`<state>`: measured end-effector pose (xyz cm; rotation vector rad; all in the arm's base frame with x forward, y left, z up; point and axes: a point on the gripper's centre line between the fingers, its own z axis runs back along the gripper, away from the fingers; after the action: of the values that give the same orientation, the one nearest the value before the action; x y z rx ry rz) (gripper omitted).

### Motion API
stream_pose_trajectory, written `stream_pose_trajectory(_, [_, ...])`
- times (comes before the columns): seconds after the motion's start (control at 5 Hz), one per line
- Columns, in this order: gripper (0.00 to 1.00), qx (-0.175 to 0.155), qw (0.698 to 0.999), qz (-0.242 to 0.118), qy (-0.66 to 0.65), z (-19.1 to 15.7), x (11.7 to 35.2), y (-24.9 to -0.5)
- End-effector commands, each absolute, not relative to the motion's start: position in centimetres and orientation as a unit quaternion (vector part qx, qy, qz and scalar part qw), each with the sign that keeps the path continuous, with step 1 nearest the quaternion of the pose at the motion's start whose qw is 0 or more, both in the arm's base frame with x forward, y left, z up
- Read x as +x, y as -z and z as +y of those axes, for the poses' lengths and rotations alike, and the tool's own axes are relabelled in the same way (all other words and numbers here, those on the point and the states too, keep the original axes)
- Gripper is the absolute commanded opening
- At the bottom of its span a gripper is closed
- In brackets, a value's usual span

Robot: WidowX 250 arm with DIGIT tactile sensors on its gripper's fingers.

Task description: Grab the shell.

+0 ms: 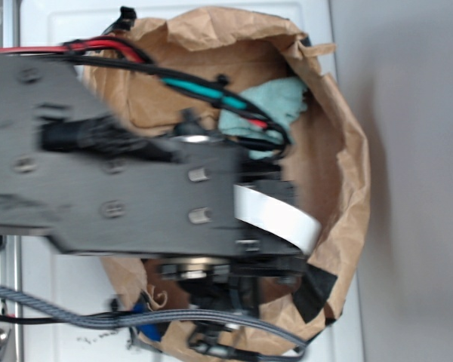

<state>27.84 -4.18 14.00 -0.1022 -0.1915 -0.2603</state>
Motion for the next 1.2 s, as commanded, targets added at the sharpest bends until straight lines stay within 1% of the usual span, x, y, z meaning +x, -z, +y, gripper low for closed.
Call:
stream_pose_trajectory(0.0, [1.00, -0.042, 0.970, -0.117, 0.210, -2.8, 32.6, -12.9])
stream_pose_trajectory(0.2, [1.00, -0.046, 0.960, -0.109, 0.255, -1.9, 32.8, -10.5])
stream_pose_trajectory(0.4, [1.00, -0.085, 0.942, -0.102, 0.308, -0.6, 31.7, -10.8])
stream_pose_trajectory(0.6, [1.00, -0.110, 0.931, -0.104, 0.331, 0.1, 30.9, -11.9])
stream_pose_trajectory(0.8, [1.00, -0.110, 0.922, -0.114, 0.352, 0.6, 29.3, -12.1])
stream_pose_trajectory(1.0, [1.00, -0.092, 0.910, -0.150, 0.375, 0.4, 27.1, -11.0])
